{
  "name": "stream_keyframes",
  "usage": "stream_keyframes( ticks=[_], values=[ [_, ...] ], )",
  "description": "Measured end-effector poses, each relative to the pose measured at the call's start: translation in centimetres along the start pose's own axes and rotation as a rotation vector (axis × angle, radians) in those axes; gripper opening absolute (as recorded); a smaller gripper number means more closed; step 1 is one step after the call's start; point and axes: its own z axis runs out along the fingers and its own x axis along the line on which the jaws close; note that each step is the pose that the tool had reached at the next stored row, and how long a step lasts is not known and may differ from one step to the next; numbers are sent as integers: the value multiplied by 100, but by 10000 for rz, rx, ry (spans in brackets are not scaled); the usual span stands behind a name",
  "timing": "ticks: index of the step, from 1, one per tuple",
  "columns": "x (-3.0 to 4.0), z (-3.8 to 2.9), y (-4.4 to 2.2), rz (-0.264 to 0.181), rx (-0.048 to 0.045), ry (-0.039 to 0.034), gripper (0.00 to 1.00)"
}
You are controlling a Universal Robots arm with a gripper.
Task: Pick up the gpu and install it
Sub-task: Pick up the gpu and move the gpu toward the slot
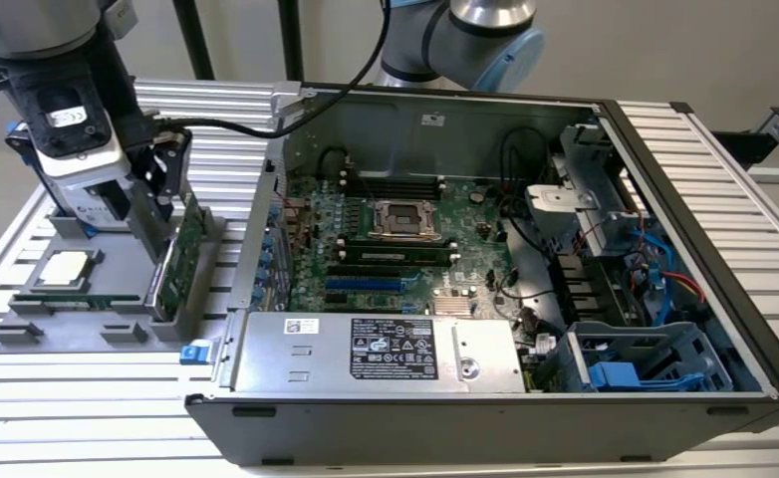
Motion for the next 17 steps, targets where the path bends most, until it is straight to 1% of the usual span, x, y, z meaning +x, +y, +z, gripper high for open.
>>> stream_keyframes(
  ticks=[8, 17],
  values=[
    [1, 41, -2, -1, 0, 0, 100],
    [1, 102, -6, -8, -1, 0, 100]
  ],
)
